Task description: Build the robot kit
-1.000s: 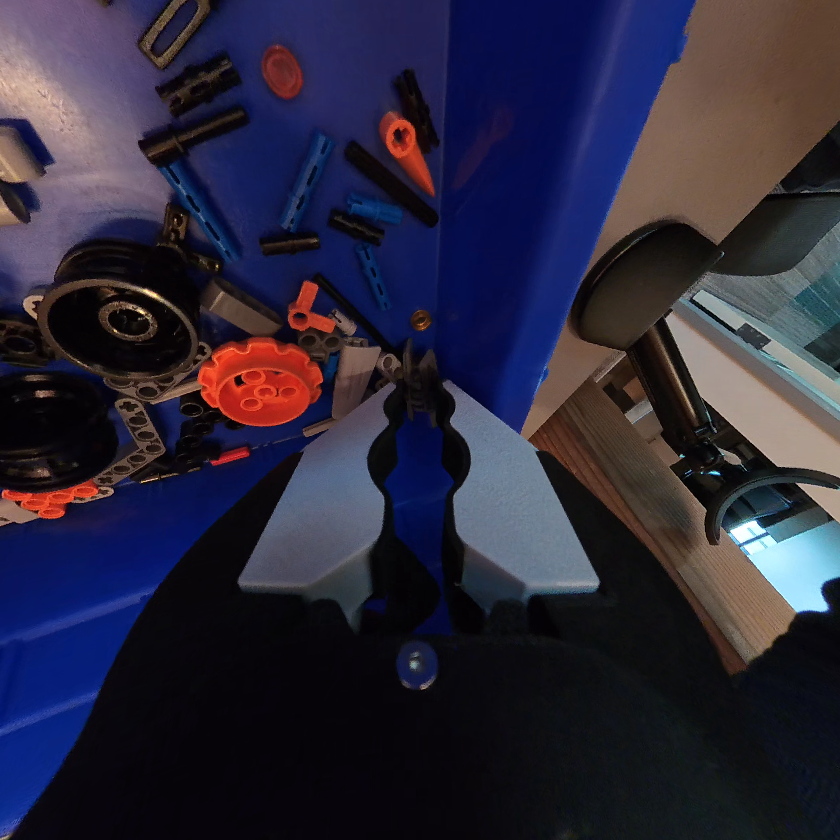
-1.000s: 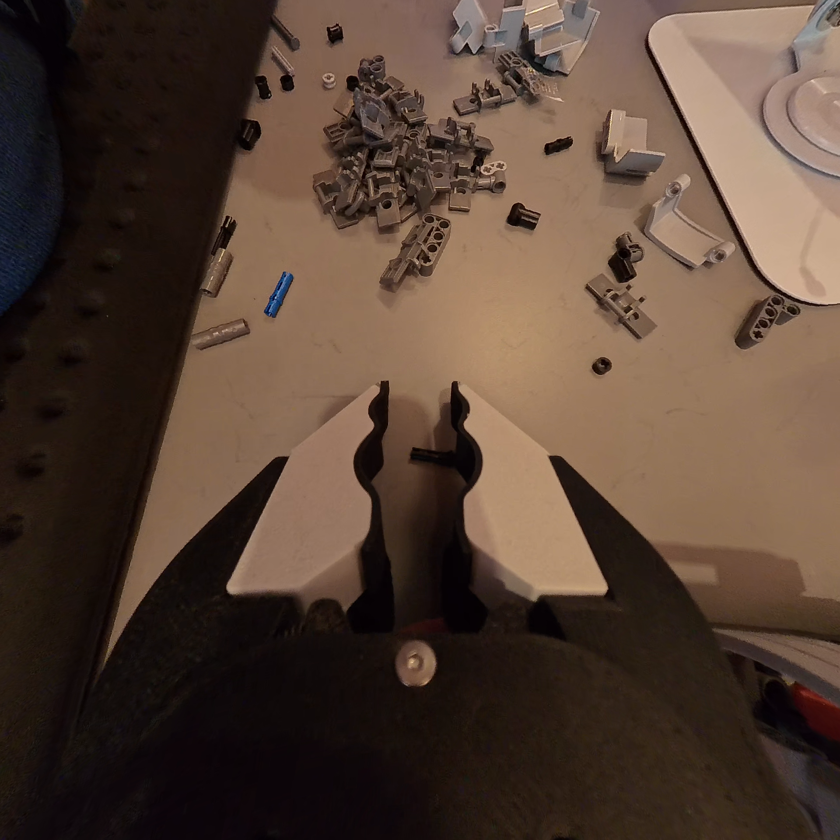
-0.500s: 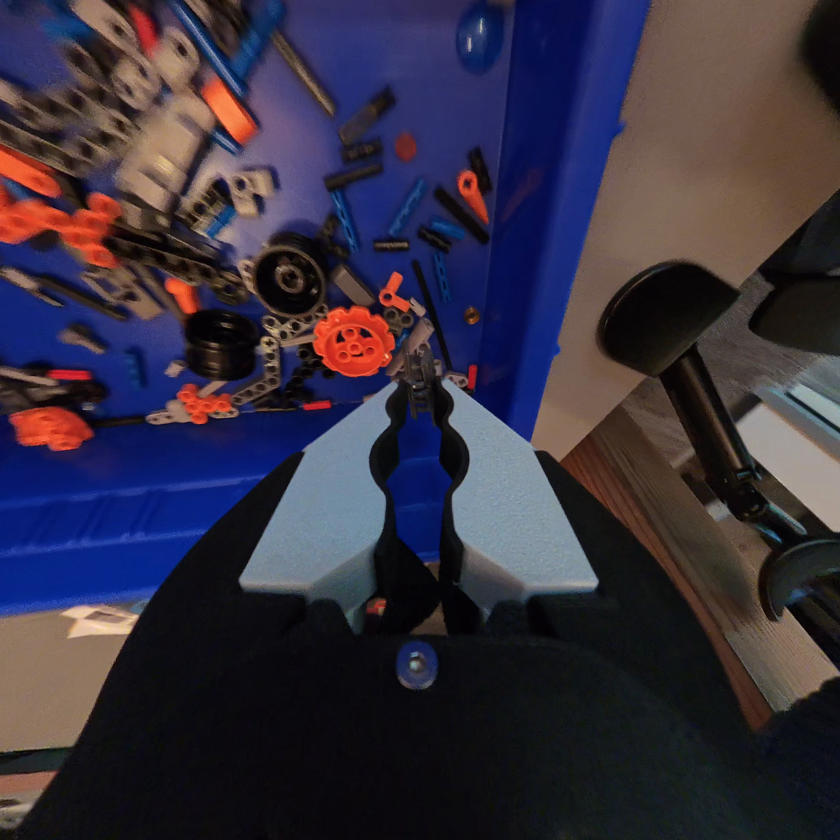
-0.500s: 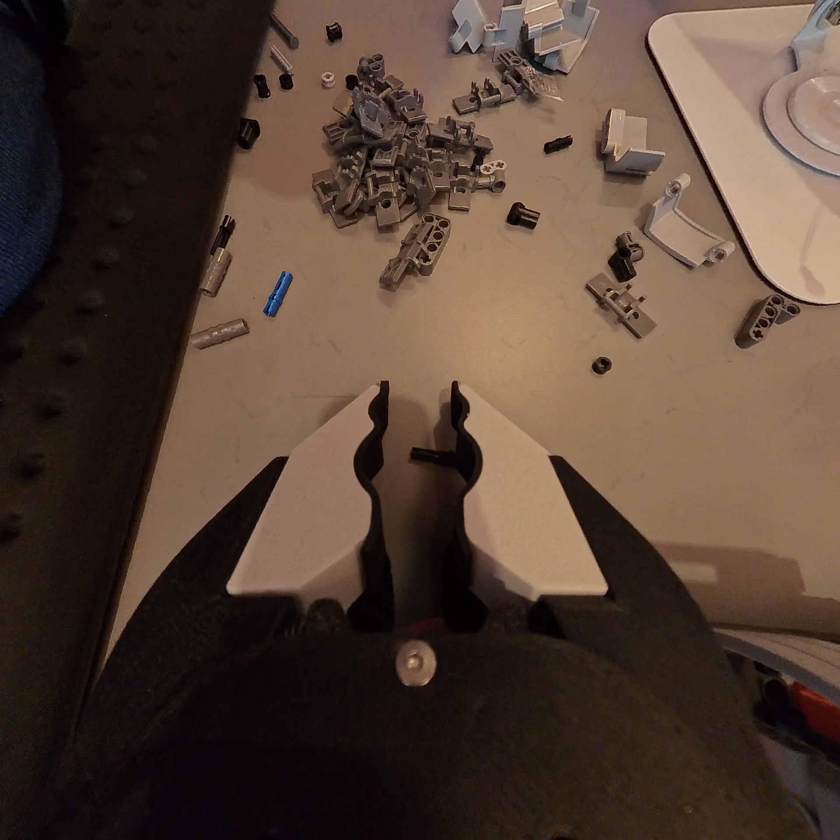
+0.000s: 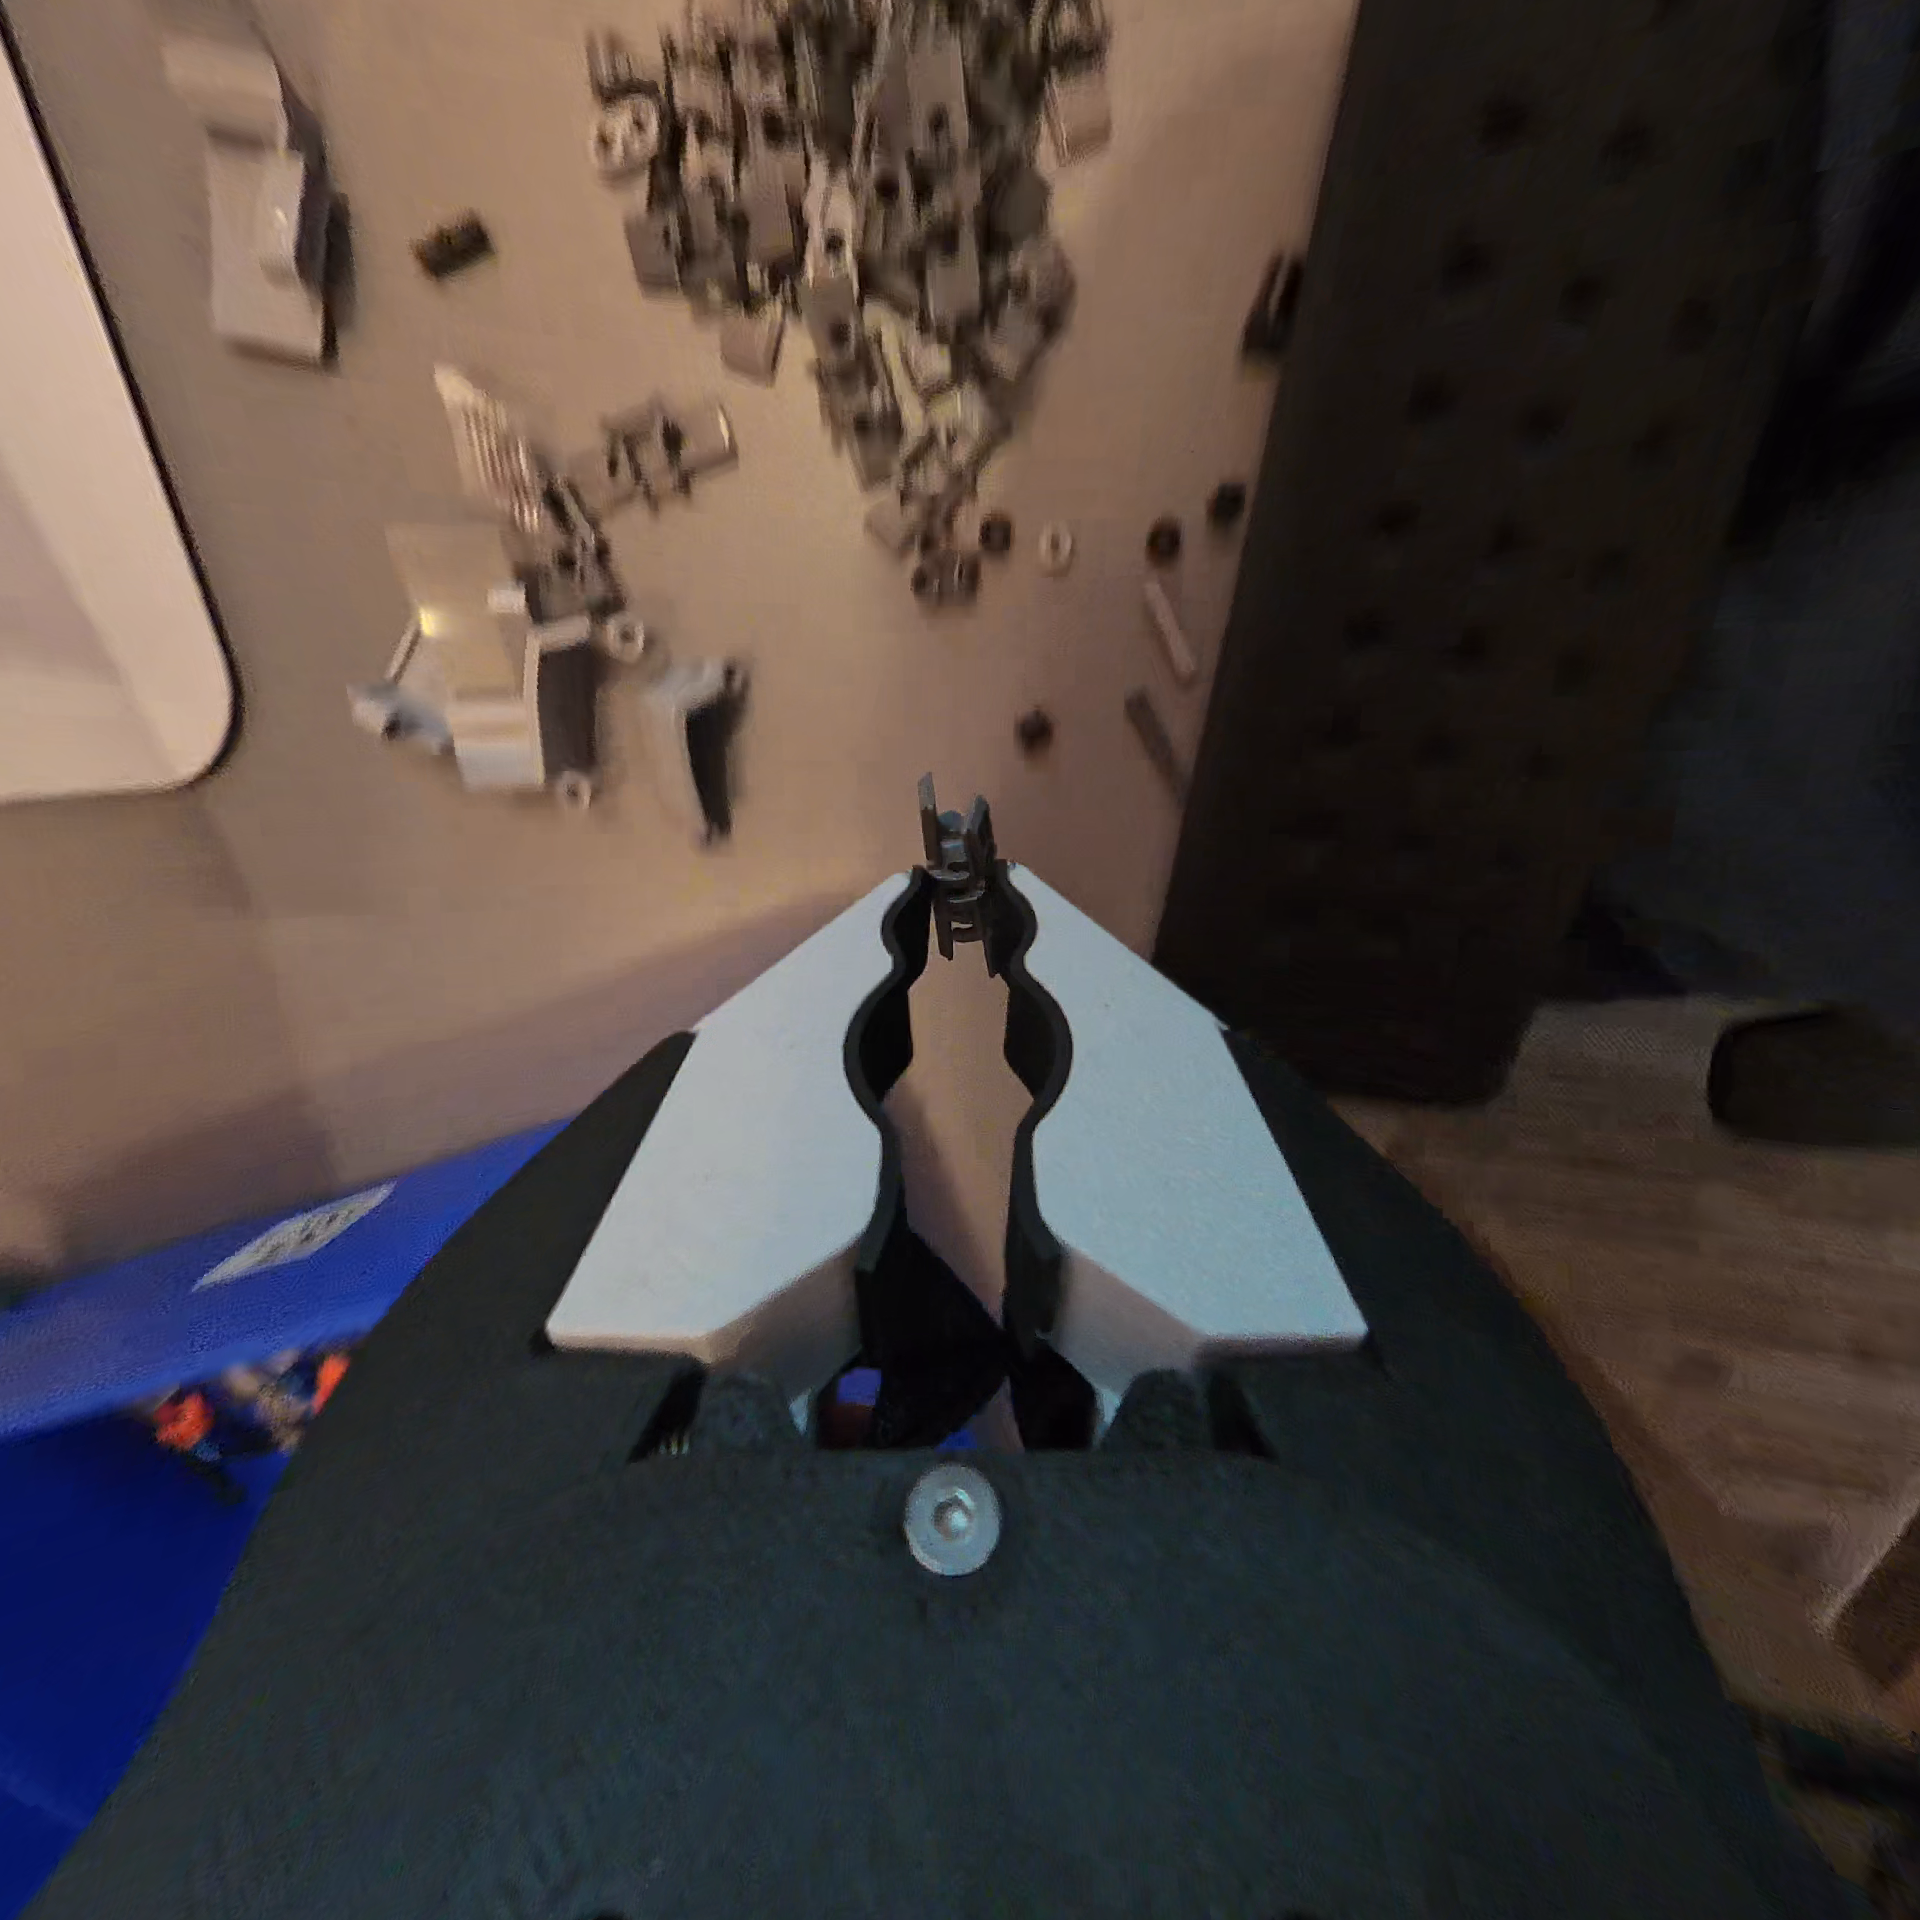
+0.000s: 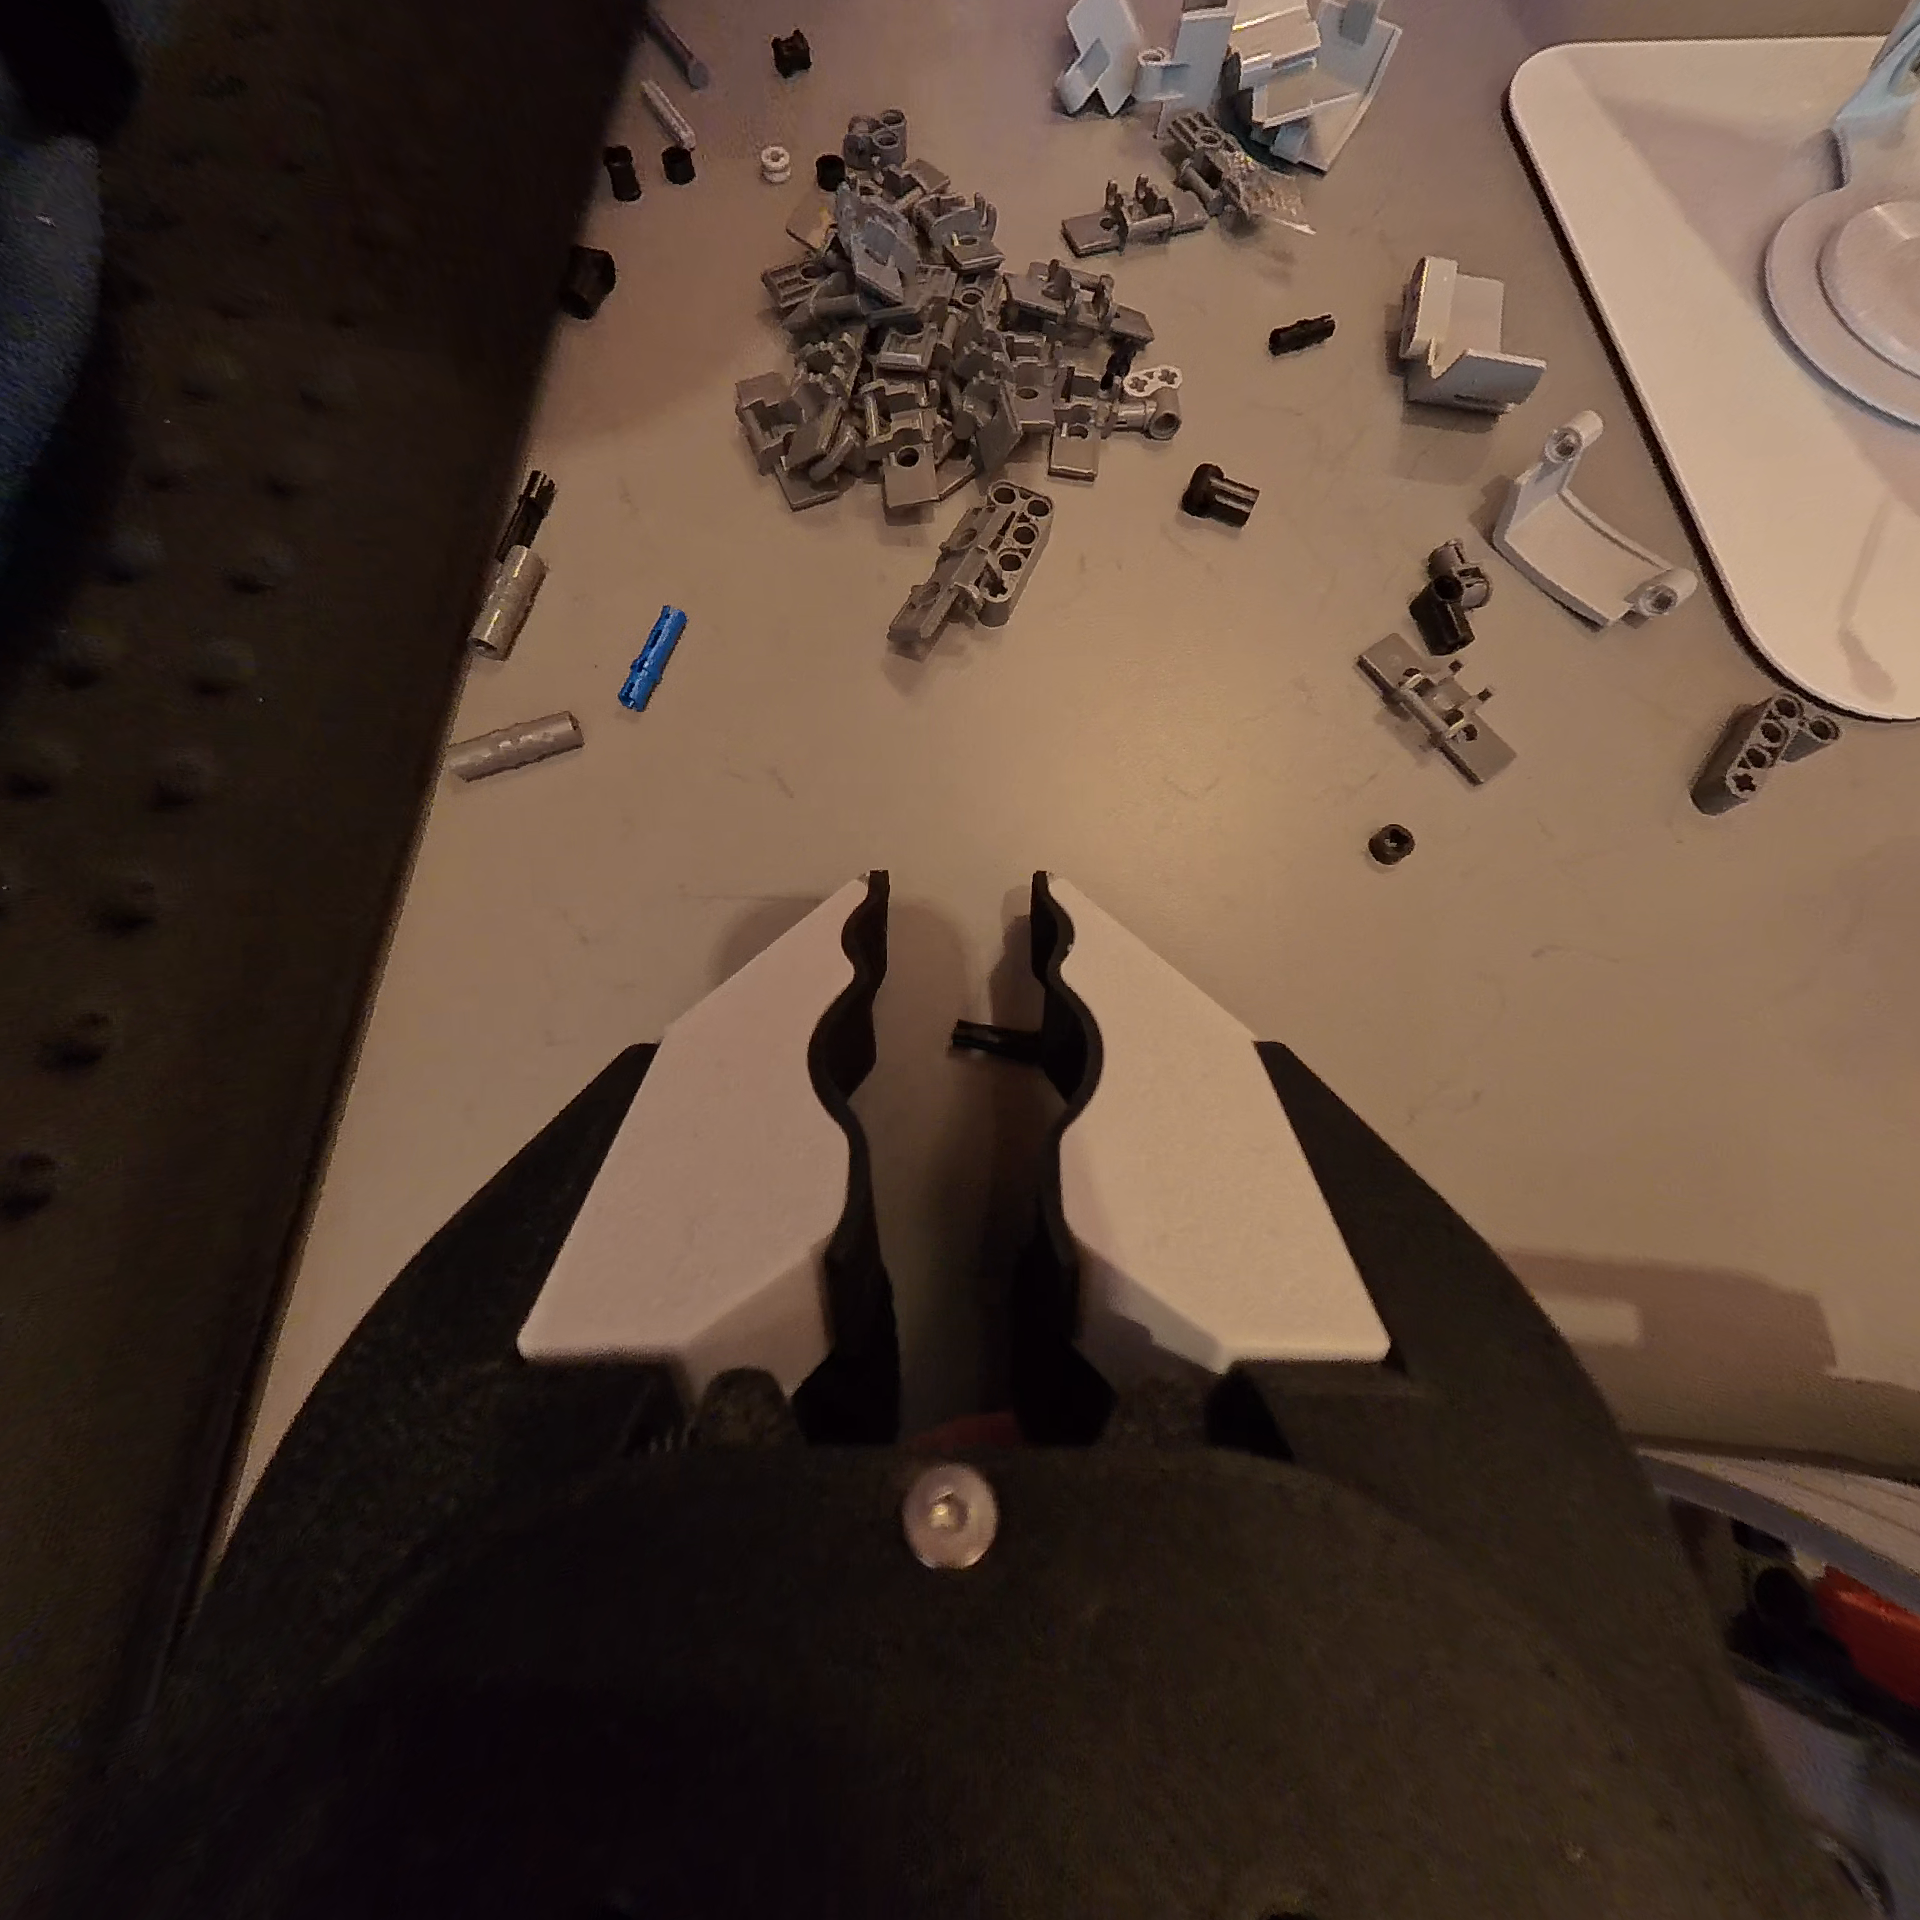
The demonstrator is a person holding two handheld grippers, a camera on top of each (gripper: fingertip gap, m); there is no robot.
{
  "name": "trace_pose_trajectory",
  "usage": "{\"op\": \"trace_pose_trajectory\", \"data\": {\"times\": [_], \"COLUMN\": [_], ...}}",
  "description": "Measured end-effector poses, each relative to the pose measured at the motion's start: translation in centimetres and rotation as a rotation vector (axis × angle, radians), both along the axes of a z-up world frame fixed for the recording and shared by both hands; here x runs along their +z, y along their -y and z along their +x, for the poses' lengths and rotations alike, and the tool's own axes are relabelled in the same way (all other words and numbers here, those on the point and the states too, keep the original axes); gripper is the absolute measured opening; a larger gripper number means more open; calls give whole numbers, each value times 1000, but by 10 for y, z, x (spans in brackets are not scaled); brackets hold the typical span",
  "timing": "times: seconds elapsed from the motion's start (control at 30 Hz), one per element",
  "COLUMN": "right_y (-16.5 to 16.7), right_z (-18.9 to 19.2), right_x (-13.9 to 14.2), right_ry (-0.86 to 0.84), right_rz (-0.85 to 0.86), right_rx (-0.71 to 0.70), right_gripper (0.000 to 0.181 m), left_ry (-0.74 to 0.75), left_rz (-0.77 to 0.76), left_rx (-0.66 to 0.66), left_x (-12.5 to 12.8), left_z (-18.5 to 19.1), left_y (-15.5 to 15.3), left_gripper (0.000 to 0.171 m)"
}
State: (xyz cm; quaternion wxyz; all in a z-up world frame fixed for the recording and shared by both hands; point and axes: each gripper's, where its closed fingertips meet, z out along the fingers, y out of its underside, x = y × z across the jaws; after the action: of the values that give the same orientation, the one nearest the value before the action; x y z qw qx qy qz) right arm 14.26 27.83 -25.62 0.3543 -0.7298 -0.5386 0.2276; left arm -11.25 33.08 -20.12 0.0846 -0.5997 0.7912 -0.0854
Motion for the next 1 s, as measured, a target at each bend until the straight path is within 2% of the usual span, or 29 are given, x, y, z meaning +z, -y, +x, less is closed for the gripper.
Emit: {"op": "trace_pose_trajectory", "data": {"times": [0.07, 0.17, 0.3, 0.43, 0.53, 0.67, 0.77, 0.87, 0.93, 1.0], "right_y": [1, 2, 2, 1, 0, -2, -4, -6, -8, -9], "right_z": [0, 0, 0, 0, 0, 1, 1, 2, 2, 3], "right_x": [0, -1, -1, -1, -1, -1, -1, -1, -1, -1], "right_ry": [3, 7, 9, 8, 4, 0, 2, -3, -3, -3], "right_rz": [4, 6, 7, -2, -6, -14, -18, -27, -30, -33], "right_rx": [5, 9, 9, 5, -3, -17, -29, -46, -55, -63], "right_gripper": [25, 25, 25, 25, 25, 25, 25, 25, 24, 24], "left_ry": [27, 78, 102, 174, 182, 237, 236, 264, 281, 296], "left_rz": [-14, 50, 200, 292, 294, 333, 430, 442, 441, 512], "left_rx": [3, 11, -24, 1, -6, 33, 116, 215, 299, 396], "left_x": [-15, -26, -43, -47, -45, -12, 21, 56, 83, 111], "left_z": [21, 49, 72, 86, 84, 76, 53, 23, -3, -34], "left_y": [14, 17, 13, 7, 8, -8, -43, -74, -97, -129], "left_gripper": [11, 11, 11, 18, 25, 23, 22, 19, 18, 19]}}
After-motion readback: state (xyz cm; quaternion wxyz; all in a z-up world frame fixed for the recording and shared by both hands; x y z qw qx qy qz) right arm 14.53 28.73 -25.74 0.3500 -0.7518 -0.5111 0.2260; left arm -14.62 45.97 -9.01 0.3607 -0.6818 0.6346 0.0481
